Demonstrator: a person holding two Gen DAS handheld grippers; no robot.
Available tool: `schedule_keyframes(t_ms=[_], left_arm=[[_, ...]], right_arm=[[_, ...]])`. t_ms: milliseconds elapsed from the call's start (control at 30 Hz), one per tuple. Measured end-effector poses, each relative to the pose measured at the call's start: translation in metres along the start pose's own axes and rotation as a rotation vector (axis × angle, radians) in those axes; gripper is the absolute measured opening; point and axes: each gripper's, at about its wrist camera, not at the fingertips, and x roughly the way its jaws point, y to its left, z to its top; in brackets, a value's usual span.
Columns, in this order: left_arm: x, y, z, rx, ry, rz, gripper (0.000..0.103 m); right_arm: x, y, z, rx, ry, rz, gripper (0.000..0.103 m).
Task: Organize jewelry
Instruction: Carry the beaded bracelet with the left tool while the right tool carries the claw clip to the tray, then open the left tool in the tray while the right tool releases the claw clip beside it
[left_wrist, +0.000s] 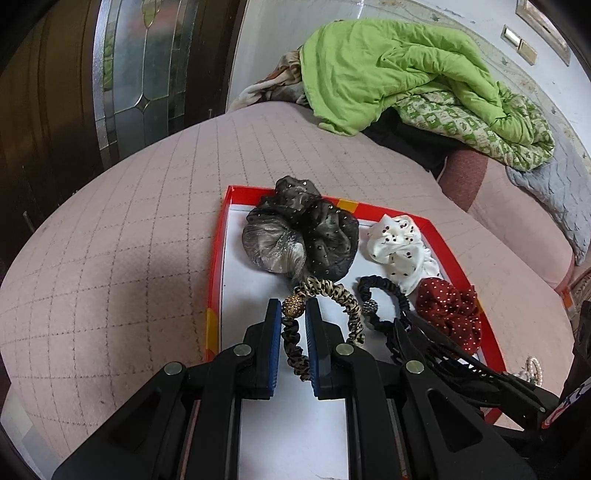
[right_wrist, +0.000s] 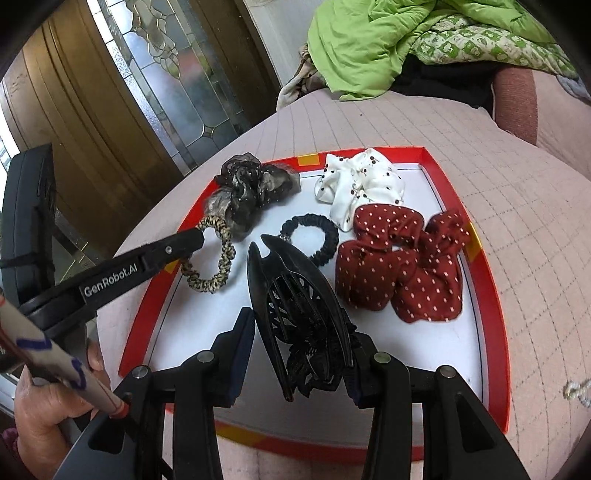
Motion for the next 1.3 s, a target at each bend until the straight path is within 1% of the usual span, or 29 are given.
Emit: schedule_keyframes(t_ms=[233,700,733,767,800,833,933,1033,1167,1300], left_arm=[[0.008,-0.001,0.002,0.000,0.018,0.010,0.012],[0.009,-0.002,0.002,-0.005,0.018,0.013,0.013],[0.009,-0.003,0.003,-0.004,0.016,0.016,0.014],[0.009,-0.002,0.003,-0.005,0.014,0.018,0.018],[0.008,-0.002,0.003,-0.006,0.011,0.019,0.020],[0.007,-0.002,0.003,-0.008,0.008,0.020,0.022],[0.005,-0.003,0.004,-0.012,-0.001,0.019,0.023],[0.002,-0.005,0.005,-0.011,-0.013,0.017,0.028],[-0.005,-0.008,0.007,-0.007,-0.043,0.014,0.029],[-0.015,-0.012,0.009,-0.018,-0.084,-0.007,0.029]], right_arm=[[0.006,-0.001,0.000,0.001,0.010,-0.003,0.047],[0.005,0.001,-0.001,0.006,0.019,0.015,0.051],[0.004,0.001,-0.001,0.006,0.016,0.017,0.053],[0.003,0.002,0.000,0.004,0.014,0.018,0.055],[0.002,0.002,0.000,0.004,0.012,0.019,0.056],[0.001,0.003,0.000,0.004,0.011,0.021,0.056],[-0.001,0.004,0.001,0.003,0.011,0.030,0.056],[-0.008,0.006,0.002,-0.002,0.000,0.038,0.056],[-0.019,0.006,0.004,0.003,-0.021,0.049,0.057],[-0.034,0.005,0.005,0.015,-0.049,0.066,0.057]])
